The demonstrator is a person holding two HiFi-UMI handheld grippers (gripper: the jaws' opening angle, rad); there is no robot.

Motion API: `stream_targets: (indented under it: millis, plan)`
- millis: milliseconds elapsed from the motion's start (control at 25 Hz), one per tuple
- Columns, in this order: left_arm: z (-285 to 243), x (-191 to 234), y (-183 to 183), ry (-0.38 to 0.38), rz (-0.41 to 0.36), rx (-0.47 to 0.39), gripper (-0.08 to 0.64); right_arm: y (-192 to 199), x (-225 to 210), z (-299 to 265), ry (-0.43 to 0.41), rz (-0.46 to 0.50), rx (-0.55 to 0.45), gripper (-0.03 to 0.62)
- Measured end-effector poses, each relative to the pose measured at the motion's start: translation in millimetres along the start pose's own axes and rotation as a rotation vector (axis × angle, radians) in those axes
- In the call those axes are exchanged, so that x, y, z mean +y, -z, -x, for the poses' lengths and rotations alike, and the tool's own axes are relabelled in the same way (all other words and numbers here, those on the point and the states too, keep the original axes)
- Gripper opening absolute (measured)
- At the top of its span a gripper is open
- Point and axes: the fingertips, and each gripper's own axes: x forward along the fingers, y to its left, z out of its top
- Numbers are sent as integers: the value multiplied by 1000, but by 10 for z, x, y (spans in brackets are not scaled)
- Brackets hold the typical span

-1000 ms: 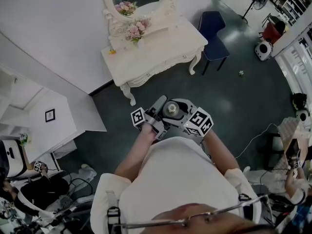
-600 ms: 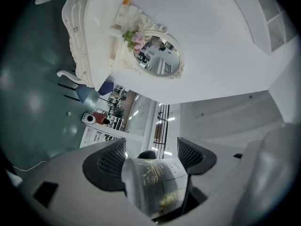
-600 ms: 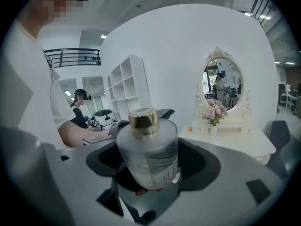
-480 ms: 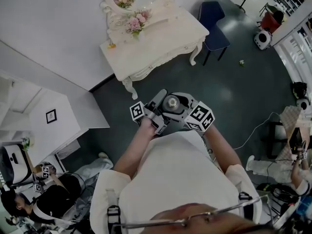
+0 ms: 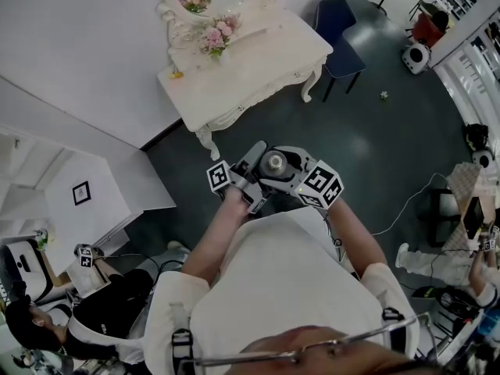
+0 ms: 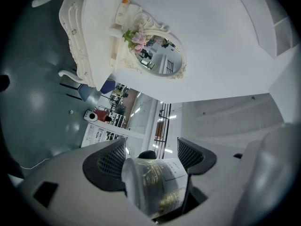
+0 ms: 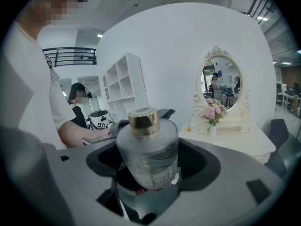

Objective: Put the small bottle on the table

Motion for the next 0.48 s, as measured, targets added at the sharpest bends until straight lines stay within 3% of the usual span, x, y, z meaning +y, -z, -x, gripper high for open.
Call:
stream_targets:
  millis: [480]
  plan:
    - [-389, 201, -506, -20, -4, -47, 334, -64, -637, -164, -52, -22, 18, 359]
